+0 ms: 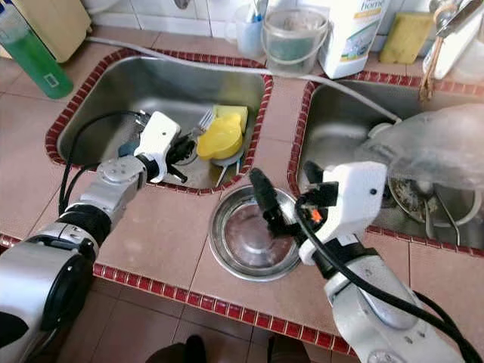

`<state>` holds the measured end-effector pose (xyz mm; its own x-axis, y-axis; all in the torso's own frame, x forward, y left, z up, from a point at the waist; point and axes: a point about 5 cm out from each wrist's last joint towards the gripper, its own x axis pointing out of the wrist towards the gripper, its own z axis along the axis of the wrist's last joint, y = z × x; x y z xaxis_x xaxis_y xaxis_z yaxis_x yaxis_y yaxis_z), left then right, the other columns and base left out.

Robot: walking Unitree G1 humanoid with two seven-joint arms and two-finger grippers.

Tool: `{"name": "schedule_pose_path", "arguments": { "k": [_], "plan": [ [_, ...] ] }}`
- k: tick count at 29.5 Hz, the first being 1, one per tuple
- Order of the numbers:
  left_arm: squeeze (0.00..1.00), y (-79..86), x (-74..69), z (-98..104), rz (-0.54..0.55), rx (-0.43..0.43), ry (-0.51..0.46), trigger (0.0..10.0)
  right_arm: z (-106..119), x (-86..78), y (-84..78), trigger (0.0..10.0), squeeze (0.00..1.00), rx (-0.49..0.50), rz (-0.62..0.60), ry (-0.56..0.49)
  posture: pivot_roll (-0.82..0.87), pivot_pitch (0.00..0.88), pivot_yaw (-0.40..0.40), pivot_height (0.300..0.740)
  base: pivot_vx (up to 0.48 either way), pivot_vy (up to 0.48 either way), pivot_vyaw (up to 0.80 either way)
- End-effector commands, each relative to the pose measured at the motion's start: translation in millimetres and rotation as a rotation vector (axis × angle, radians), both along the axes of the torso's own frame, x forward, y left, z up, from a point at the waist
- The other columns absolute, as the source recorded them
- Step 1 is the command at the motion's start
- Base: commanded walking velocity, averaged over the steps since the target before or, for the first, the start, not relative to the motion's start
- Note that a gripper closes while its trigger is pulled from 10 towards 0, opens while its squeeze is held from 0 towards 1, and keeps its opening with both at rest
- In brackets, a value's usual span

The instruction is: Kitchen organization

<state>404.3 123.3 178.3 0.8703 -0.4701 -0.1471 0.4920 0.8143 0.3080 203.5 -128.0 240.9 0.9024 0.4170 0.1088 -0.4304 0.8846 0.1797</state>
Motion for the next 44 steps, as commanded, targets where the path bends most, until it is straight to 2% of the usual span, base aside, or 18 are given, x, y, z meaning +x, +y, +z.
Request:
{"name": "schedule_pose_path", "arguments": {
  "k": [1, 8, 9, 10, 11, 29, 35, 44],
  "plan": [
    [0.00, 15.4, -3.2, -16, 0.048, 0.041, 0.067, 10.0, 6, -7.7, 5.1, 10.0, 0.00, 0.019, 0.060, -0.023, -0.29, 0.306, 0.102, 0.740, 0.000, 0.000, 0.00],
    [0.00, 19.5, -3.6, -19, 0.074, 0.050, 0.082, 10.0, 8, -7.1, 4.5, 10.0, 0.00, 0.016, 0.076, -0.011, -0.29, 0.302, 0.100, 0.740, 0.000, 0.000, 0.00],
    [0.70, 19.7, -3.8, -19, 0.075, 0.044, 0.088, 10.0, 9, -7.0, 4.0, 10.0, 0.00, 0.017, 0.079, -0.006, -0.29, 0.301, 0.101, 0.740, 0.000, 0.000, 0.00],
    [0.70, 19.8, -3.9, -20, 0.074, 0.043, 0.092, 10.0, 9, -7.0, 3.6, 10.0, 0.00, 0.018, 0.079, -0.002, -0.29, 0.300, 0.100, 0.740, 0.000, 0.000, 0.00],
    [1.00, 19.6, -4.0, -20, 0.072, 0.040, 0.095, 10.0, 9, -6.8, 2.8, 10.0, 0.00, 0.011, 0.077, 0.001, -0.29, 0.300, 0.100, 0.740, 0.000, 0.000, 0.00],
    [1.00, 19.0, -2.3, -16, 0.069, 0.032, 0.095, 10.0, 7, -3.9, -0.3, 10.0, 0.00, 0.006, 0.065, 0.032, -0.28, 0.289, 0.103, 0.740, 0.000, 0.000, 0.00],
    [1.00, 22.5, -0.1, -7, 0.071, -0.013, 0.068, 10.0, 6, 2.2, -1.0, 10.0, 0.00, 0.001, 0.055, 0.029, -0.25, 0.265, 0.103, 0.740, 0.000, 0.000, 0.00],
    [1.00, 31.5, 0.3, 3, 0.067, -0.111, 0.022, 10.0, 3, 19.8, 1.6, 10.0, 0.00, -0.040, 0.048, -0.020, -0.18, 0.198, 0.087, 0.740, 0.000, 0.000, 0.00]
  ]
}}
